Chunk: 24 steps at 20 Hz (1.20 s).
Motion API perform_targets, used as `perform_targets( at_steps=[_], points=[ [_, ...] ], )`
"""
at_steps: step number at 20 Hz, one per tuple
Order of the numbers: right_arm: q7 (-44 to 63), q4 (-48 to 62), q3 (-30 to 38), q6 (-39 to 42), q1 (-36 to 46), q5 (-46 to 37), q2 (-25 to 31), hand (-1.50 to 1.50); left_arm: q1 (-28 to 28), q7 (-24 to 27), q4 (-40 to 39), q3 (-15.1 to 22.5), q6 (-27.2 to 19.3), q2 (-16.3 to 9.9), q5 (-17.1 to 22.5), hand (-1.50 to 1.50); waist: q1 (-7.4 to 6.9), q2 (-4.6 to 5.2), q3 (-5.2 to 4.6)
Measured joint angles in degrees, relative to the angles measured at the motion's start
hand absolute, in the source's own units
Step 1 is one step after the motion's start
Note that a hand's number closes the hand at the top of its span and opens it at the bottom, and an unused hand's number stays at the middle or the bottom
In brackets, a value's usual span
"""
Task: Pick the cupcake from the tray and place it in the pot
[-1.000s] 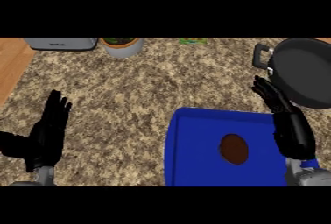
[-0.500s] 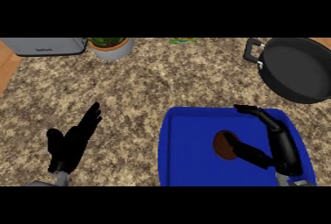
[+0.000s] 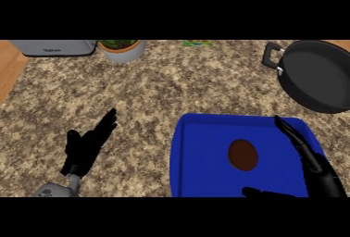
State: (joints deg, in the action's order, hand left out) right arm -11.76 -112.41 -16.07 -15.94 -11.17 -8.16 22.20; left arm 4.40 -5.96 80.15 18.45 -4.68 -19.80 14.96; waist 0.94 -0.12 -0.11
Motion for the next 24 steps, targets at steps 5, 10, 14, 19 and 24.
perform_targets(
  at_steps=[5, 10, 14, 19, 24],
  points=[
    [17.9, -6.2, 0.4, 4.5, 1.5, 0.4, 4.0, -1.50, 0.9, -0.3, -0.9, -0.2, 0.7, 0.6, -0.6, 0.00, -0.53, 0.08, 0.00],
    [31.7, -5.4, 0.0, 8.1, 7.5, 2.6, 3.3, -1.50, 2.0, -0.1, -2.3, -0.5, 1.6, 1.7, -1.4, 0.00, -1.05, 0.17, 0.03],
    [36.2, -0.8, -2.4, 12.7, 9.7, 3.9, 3.7, -1.50, 2.0, -1.0, -1.8, -0.8, 2.1, 1.9, -1.6, 0.00, -1.40, 0.21, 0.06],
    [36.2, 7.6, -5.0, 18.5, 11.9, 2.8, 4.3, -1.50, 1.7, -1.4, -0.9, -1.1, 2.1, 2.5, -2.6, 0.00, -1.46, 0.22, 0.10],
    [28.8, 16.4, -2.8, 20.7, 11.9, -0.2, 3.3, -1.50, 1.3, -1.9, -0.8, -3.2, 3.7, 2.9, -3.4, 0.00, -1.14, 0.16, 0.12]
  ],
)
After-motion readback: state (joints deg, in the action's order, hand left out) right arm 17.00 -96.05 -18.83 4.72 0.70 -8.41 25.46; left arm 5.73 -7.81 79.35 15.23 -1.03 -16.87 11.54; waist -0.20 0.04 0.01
